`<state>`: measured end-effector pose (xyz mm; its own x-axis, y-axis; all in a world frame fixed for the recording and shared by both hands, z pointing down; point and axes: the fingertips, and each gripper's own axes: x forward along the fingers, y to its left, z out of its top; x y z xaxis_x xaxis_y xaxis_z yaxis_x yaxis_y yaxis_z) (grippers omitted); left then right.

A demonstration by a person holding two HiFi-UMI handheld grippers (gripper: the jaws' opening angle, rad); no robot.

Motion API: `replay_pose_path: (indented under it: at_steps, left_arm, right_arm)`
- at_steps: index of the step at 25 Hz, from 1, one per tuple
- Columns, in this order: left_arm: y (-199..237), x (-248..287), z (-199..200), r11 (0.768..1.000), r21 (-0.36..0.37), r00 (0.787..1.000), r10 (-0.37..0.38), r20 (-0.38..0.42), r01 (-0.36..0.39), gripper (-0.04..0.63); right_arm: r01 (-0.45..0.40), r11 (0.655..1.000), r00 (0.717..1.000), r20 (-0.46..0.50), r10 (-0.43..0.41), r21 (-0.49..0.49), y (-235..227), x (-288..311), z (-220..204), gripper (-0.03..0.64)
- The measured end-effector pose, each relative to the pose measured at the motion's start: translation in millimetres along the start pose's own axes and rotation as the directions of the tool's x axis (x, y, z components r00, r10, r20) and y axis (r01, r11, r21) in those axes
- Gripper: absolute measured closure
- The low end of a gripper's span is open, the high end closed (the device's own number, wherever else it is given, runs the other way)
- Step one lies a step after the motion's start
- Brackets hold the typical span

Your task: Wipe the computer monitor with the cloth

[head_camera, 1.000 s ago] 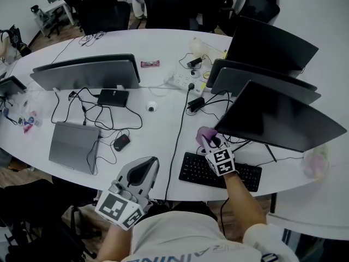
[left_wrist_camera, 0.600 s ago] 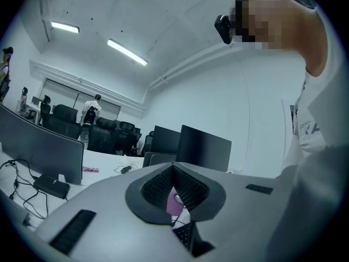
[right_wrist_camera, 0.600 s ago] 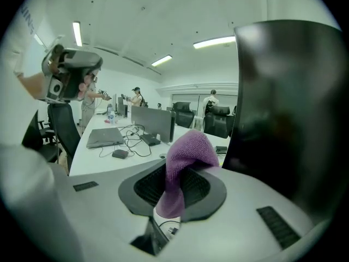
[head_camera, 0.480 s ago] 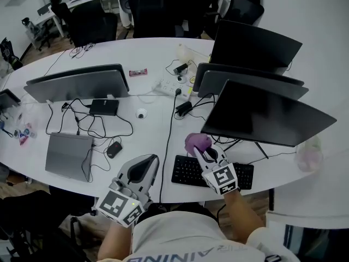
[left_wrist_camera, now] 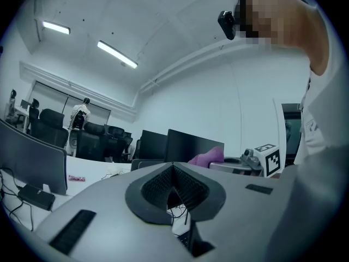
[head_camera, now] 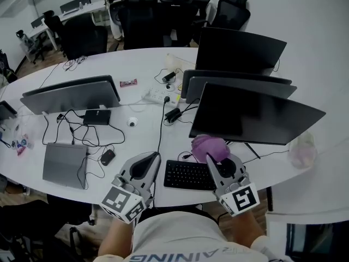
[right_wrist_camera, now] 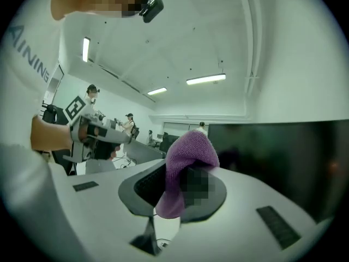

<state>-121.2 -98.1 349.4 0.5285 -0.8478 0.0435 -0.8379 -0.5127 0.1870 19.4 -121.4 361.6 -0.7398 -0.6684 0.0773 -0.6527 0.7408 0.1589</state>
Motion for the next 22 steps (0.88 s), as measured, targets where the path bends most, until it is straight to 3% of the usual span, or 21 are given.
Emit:
replay_pose_path:
  at_steps: [6, 12, 22]
  left_arm:
    - [-16, 17, 12, 0.999, 0.030, 0.999, -0.043, 0.018, 0.042, 0.591]
    - [-29, 27, 20, 0.997, 0.048, 0.998, -0.061, 0.025, 0.060, 0.591]
    - [-31, 31, 21, 0.997, 0.050, 0.998, -0.056, 0.026, 0.055, 0.591]
  right_arm:
    - [0.086, 0.992, 0.991, 0.098, -0.095, 0.091, -42, -43, 45, 0.554]
    - [0.170, 0.981, 0.973, 0.144, -0.182, 0.091, -72, -72, 62, 0.554]
    - [0.158, 0.983, 0.973, 0.152, -0.171, 0.091, -75, -72, 63, 0.554]
